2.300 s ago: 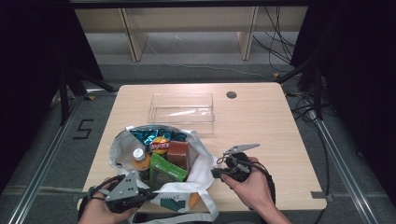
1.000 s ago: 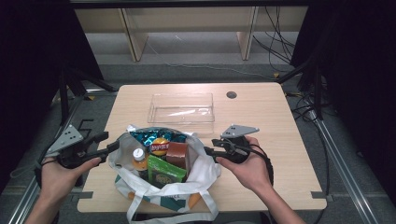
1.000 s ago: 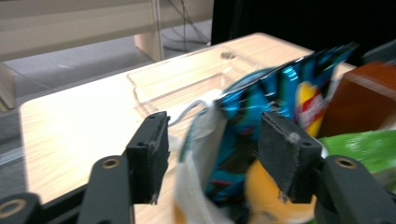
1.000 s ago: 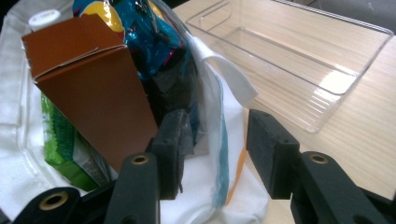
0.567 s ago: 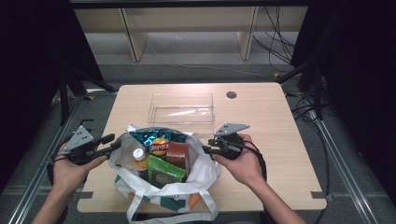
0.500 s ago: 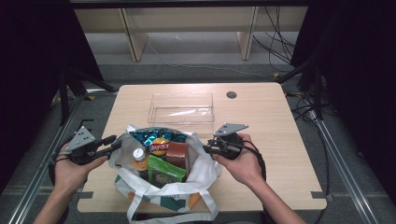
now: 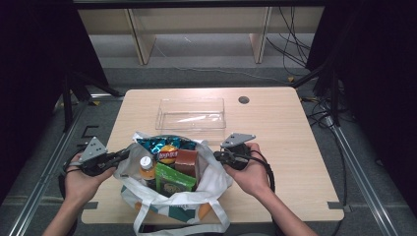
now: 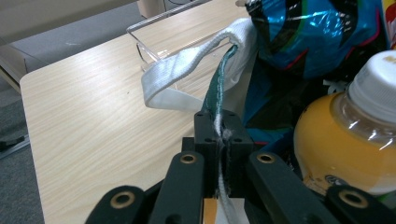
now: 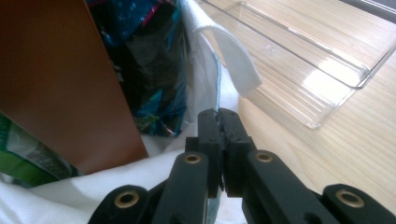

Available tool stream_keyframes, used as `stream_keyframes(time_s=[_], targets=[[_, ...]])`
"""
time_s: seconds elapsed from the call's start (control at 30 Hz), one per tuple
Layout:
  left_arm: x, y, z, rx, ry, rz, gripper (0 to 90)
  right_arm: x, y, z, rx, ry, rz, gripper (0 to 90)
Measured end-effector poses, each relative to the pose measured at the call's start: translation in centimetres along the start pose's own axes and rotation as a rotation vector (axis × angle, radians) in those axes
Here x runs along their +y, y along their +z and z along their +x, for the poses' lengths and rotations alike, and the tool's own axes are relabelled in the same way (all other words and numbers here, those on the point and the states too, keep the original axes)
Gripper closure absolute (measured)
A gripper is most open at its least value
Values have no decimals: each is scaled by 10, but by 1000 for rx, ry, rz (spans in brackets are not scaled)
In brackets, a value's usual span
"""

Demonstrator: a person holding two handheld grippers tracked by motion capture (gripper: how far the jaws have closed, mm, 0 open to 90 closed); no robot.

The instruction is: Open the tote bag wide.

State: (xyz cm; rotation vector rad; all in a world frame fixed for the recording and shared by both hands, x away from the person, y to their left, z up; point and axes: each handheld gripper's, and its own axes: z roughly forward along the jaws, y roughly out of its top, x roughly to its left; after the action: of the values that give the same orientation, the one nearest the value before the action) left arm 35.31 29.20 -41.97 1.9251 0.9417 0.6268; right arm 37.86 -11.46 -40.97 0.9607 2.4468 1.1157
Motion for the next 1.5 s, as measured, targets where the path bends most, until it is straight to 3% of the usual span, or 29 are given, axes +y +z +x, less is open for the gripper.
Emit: stream_keyframes(time_s=[0.03,0.1,0.2,0.23,0.27,0.3,0.33,0.43,0.5,0.83,0.9,0.93,1.0,1.03,1.1,1.13,1.17,1.2,1.23,1.27,1.3,1.33,1.37,1.4,1.43,1.47,1.5], targets=[[-1,1,0,3,0,2,865,-1,3,-1,-11,-25,-21,895],[-2,3,0,11,-1,7,866,-2,3,-3,-28,-30,-21,896],[-3,5,0,12,-13,14,868,-2,5,-4,-33,-27,-22,896],[-6,7,0,9,-19,18,868,-4,7,-3,-34,11,-1,896],[-8,7,0,10,-30,22,869,-5,9,-5,-51,-5,-31,896],[-9,8,0,5,-26,24,868,-6,10,-4,-50,18,-18,896],[-10,8,-1,9,-32,21,868,-6,11,-5,-52,0,-19,896],[-11,9,-1,10,-24,28,868,-7,12,-3,-57,22,-17,894],[-12,10,-2,9,-31,27,868,-6,12,-5,-58,-9,-31,894],[-19,13,-3,12,-47,38,870,-9,17,-3,-74,16,-45,892],[-21,15,-4,9,-42,46,869,-10,20,-3,-85,-27,-52,893],[-22,16,-5,9,-32,51,870,-11,21,-1,-84,-5,-38,893],[-23,17,-5,11,-29,60,871,-12,24,-1,-91,-39,-32,894],[-24,19,-5,8,-33,67,871,-13,25,1,-96,-14,-29,893],[-26,22,-6,6,-45,79,871,-15,28,0,-95,-32,-33,893],[-25,22,-7,11,-40,87,871,-15,27,2,-80,-11,-9,893],[-24,21,-7,6,-11,102,871,-16,28,3,-85,-17,-24,893],[-23,22,-9,17,-23,91,871,-16,28,3,-85,-34,-16,893],[-24,22,-10,18,-25,93,872,-17,27,5,-76,-14,-3,893],[-24,21,-8,11,-2,111,872,-17,29,2,-99,-47,-36,894],[-26,23,-9,12,-34,93,872,-18,29,3,-91,-29,-23,894],[-27,24,-10,12,-40,91,872,-18,30,3,-92,-25,-18,894],[-28,23,-8,4,-6,128,872,-19,31,2,-92,-35,-11,894],[-30,26,-11,12,-31,109,872,-20,34,2,-93,-33,-21,894],[-31,26,-10,7,4,143,873,-21,33,4,-78,-4,10,894],[-32,28,-12,4,9,141,873,-22,36,2,-89,-47,-15,894],[-33,29,-13,5,2,137,873,-23,36,4,-82,-23,5,894]])
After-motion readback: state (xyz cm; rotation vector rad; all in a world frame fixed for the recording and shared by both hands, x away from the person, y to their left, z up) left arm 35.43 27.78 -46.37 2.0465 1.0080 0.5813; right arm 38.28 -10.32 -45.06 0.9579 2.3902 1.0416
